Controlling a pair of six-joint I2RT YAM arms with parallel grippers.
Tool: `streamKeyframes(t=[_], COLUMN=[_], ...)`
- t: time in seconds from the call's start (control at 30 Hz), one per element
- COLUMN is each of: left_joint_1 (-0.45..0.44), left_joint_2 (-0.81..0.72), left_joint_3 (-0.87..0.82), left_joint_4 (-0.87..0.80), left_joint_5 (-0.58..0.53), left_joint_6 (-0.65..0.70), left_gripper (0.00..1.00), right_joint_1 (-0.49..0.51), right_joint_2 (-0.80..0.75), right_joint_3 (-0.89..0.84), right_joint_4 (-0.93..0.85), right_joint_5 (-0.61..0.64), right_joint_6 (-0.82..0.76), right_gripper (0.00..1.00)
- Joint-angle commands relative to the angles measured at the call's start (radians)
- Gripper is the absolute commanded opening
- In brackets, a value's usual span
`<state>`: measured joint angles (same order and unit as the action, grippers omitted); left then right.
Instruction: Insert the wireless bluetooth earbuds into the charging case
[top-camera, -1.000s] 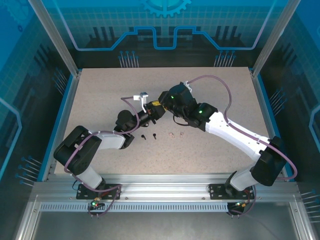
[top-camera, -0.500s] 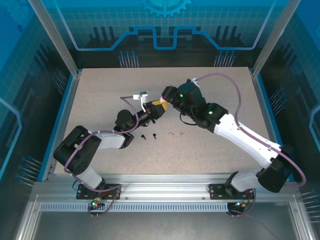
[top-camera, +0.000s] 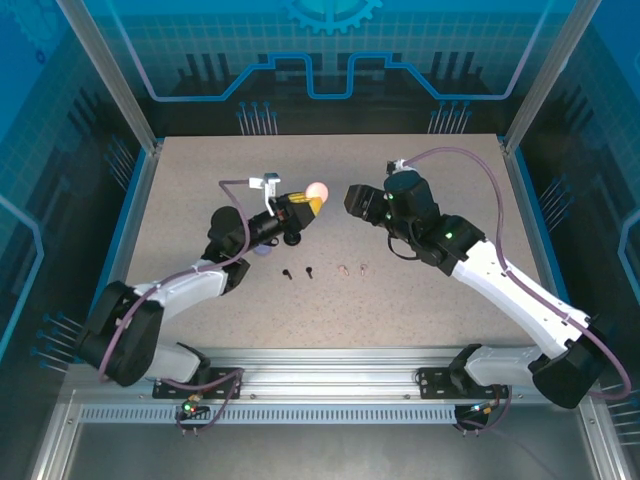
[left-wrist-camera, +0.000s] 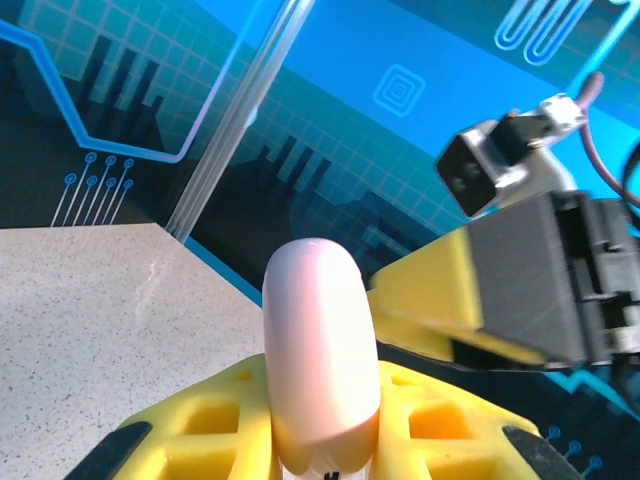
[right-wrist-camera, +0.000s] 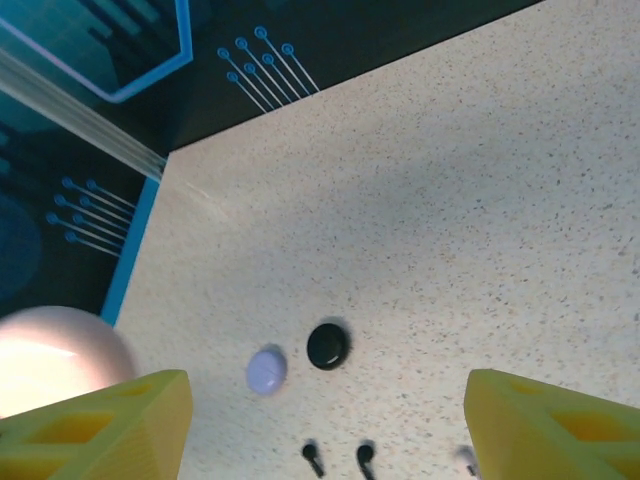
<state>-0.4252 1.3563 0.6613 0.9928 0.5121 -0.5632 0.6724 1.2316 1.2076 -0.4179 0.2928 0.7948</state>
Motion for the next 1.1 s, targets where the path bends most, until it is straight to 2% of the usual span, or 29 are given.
streamKeyframes(t=[0.0, 0.17, 0.33, 0.47, 0.63, 0.9, 1.07], left_joint_1=[0.019, 0.052, 0.08, 0.088, 0.091, 0.095, 0.095], left_joint_2=[-0.067, -0.077, -0.038, 0.001, 0.056, 0.112, 0.131], left_joint_3=[0.068, 0.149, 0.202, 0.235, 0.272, 0.282, 0.288], left_joint_4=[-0.241, -0.422, -0.478, -0.503, -0.527, -0.545, -0.555], left_joint_5=[0.072, 0.179, 0.294, 0.376, 0.464, 0.465, 0.462], left_joint_6=[0.107, 0.131, 0.106, 0.085, 0.057, 0.045, 0.054], left_gripper=[0.0, 0.0, 0.0, 0.0, 0.0, 0.0, 0.0], right_joint_1=[-0.031, -0.088, -0.111, -0.112, -0.113, -0.112, -0.109], right_joint_2=[-0.051, -0.105, -0.118, -0.102, -0.083, -0.018, 0.014], right_joint_3=[-0.03, -0.08, -0.108, -0.13, -0.167, -0.148, -0.145], right_joint_4=[0.041, 0.133, 0.183, 0.219, 0.279, 0.275, 0.307], right_joint_5=[-0.058, -0.214, -0.35, -0.428, -0.43, -0.36, -0.382], right_joint_6=[-0.186, -0.39, -0.528, -0.571, -0.544, -0.469, -0.446], right_gripper=[0.73, 0.73, 0.74, 0.74, 0.74, 0.74, 0.74])
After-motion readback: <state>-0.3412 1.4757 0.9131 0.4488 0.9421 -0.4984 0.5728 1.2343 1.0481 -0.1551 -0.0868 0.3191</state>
